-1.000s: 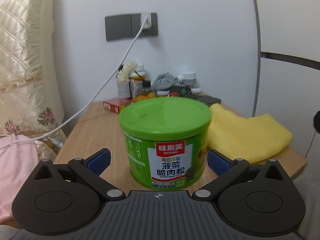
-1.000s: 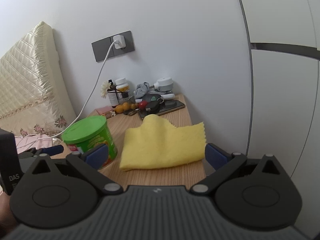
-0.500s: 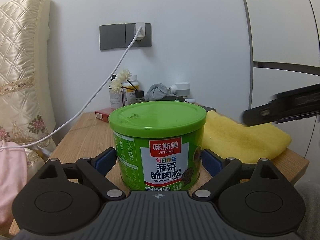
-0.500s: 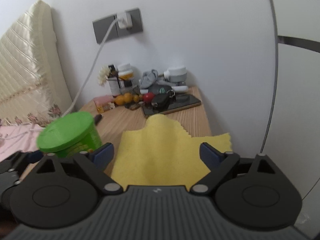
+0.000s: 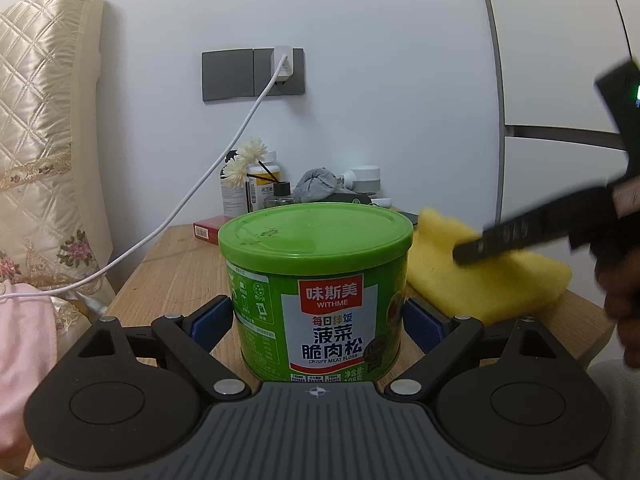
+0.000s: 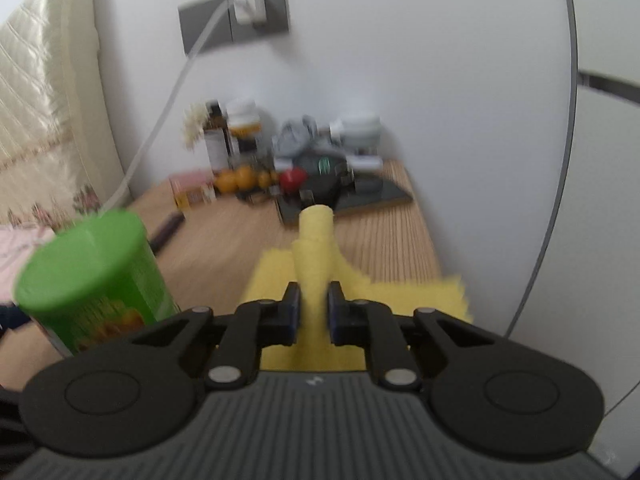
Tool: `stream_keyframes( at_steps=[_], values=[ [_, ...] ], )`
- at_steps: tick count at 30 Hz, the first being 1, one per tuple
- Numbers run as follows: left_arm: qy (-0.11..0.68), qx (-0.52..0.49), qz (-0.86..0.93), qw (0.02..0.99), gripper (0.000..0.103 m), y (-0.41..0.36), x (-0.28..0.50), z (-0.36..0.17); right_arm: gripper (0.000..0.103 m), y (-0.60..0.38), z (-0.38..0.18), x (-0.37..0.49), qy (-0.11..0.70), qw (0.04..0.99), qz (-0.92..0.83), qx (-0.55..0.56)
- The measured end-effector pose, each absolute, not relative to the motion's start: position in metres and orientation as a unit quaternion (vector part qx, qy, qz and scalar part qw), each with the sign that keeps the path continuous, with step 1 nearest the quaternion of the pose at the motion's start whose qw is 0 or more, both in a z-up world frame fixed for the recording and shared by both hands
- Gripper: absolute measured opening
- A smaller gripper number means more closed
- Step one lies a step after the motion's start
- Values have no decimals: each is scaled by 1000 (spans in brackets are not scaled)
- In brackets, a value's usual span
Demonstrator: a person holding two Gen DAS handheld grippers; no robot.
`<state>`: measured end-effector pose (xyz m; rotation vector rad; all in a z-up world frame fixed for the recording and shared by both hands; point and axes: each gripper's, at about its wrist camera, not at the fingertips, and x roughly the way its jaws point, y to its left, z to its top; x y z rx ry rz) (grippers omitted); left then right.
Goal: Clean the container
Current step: 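Grasp the yellow cloth with the right gripper and lift it, then wipe the lid of the green can with the cloth in the right gripper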
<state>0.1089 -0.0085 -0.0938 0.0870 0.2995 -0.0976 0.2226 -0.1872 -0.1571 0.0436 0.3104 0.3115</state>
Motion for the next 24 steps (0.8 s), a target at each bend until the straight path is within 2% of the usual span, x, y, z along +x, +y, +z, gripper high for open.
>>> stream_keyframes(
  at_steps=[8, 16, 24],
  values=[
    [146, 43, -49, 987, 94, -6, 106, -93, 15, -165, -92, 190, 78, 963, 253, 60],
    [150, 44, -51, 986, 94, -5, 107, -94, 15, -119, -117, 203, 141, 937, 318, 17],
    [154, 45, -51, 986, 94, -5, 111, -95, 15, -114, -124, 181, 143, 929, 341, 0]
  ],
)
